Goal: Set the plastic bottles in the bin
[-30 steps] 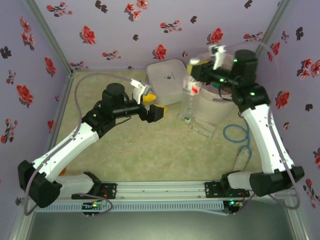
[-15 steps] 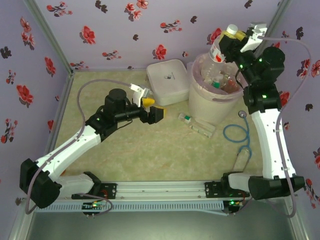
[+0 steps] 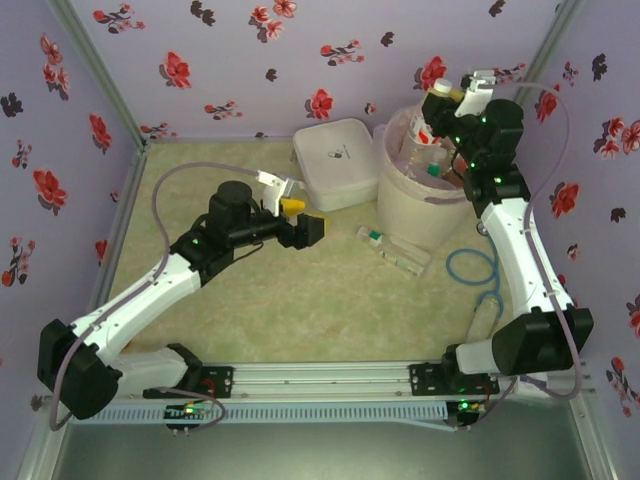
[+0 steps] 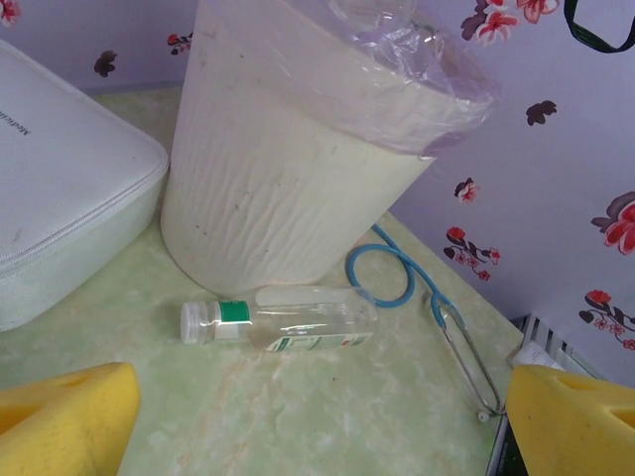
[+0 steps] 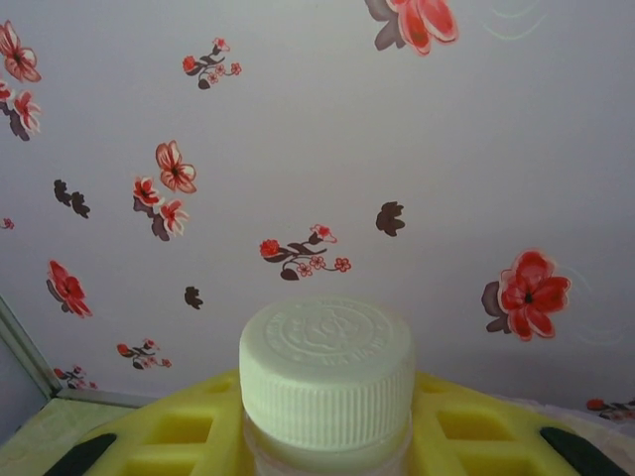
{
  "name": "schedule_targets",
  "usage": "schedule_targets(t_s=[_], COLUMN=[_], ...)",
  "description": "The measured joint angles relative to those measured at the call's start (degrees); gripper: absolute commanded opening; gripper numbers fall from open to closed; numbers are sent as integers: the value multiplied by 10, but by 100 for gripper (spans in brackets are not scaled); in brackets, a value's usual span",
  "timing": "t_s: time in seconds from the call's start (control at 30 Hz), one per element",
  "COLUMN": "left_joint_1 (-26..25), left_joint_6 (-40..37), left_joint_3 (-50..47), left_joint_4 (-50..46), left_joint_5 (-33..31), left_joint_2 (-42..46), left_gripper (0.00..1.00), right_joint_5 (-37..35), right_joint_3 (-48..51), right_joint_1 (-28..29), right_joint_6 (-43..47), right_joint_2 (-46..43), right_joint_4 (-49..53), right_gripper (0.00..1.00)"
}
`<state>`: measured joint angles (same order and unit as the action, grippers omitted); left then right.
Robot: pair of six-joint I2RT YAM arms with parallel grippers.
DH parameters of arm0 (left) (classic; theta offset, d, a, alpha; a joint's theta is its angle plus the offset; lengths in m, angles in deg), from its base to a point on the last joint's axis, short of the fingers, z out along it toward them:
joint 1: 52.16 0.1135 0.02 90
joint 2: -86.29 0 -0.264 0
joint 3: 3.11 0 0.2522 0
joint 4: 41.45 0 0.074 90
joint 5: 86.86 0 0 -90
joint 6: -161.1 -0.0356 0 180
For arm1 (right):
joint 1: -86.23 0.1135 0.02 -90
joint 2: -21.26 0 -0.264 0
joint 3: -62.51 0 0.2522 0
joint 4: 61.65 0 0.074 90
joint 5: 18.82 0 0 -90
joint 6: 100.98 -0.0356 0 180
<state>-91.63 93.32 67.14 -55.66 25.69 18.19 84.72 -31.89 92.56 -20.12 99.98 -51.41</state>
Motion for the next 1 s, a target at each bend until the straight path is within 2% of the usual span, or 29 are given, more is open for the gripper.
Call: schedule_targets(t_s=[0.33, 0.47, 0.67, 0.87, 0.97, 1.0], left_joint_1=[0, 0, 0, 0, 0, 0], left_joint_6=[2, 5, 15, 22, 28, 28], left_joint_3=[0, 0, 0, 0, 0, 0], left_joint_4=[-2, -2, -8, -8, -9, -9], left_joint_5=[-1, -1, -14, -32, -42, -46], left_joint_2=[-14, -23, -38, -38, -38, -38], left_gripper=[92, 92, 92, 92, 93, 93], right_joint_5=[-54, -88, -151, -172, -172, -173], right_joint_3=[87, 92, 31, -92, -155, -173], right_joint_1=[1, 3, -8, -28, -35, -37], right_joint_6=[-12, -37, -107, -164, -180, -186], right_joint_2=[-32, -33, -7, 82, 133, 148], right_joint_4=[-94, -97, -1, 136, 197, 215], right_gripper=[5, 3, 8, 15, 24, 31])
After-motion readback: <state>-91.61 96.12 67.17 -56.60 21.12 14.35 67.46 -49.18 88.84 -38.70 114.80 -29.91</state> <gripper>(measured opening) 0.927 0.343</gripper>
